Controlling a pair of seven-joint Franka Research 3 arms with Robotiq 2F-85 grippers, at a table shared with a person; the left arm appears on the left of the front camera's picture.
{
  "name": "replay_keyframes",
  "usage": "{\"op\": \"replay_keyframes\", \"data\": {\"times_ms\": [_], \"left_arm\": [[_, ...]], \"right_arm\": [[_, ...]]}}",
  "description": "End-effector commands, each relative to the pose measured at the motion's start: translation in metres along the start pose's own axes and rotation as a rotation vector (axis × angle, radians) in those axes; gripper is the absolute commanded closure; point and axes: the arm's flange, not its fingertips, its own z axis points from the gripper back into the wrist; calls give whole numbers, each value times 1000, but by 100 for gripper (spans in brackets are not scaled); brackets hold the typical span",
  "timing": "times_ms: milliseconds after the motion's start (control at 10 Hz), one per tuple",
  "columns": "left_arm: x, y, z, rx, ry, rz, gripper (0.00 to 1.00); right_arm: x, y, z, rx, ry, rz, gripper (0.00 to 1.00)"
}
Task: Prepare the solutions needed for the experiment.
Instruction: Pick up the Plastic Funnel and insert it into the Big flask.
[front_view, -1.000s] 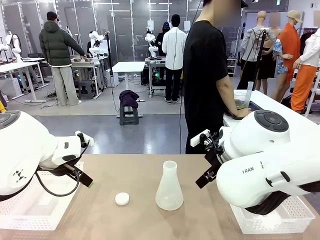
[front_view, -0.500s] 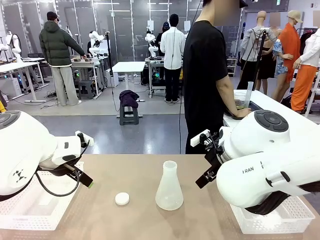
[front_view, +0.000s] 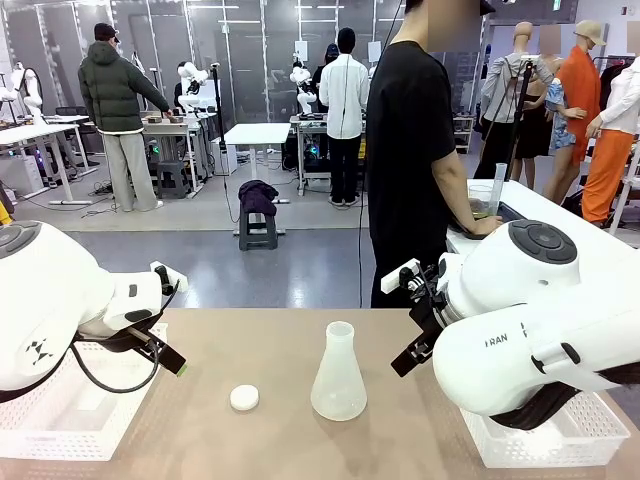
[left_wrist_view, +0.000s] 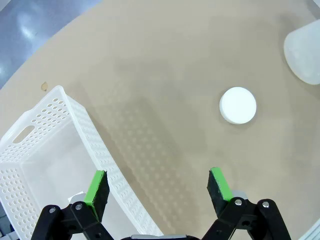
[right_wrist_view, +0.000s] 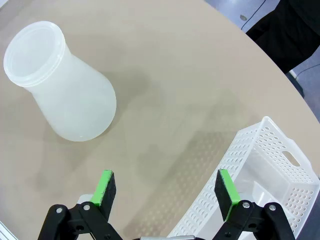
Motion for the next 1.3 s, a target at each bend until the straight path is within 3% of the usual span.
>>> {"op": "replay_keyframes", "data": {"times_ms": [0,900,1000,1200], "left_arm": [[0,0,0,0,0,1,0],[0,0,0,0,0,0,0],[1,0,5,-23,-5,-11,0],[2,6,38,-150,-28,-10,0]], "right_arm": [[0,0,0,0,0,-2,0],[0,0,0,0,0,-2,0],[0,0,0,0,0,0,0],[12,-1,40,15,-55,-31,0]]}}
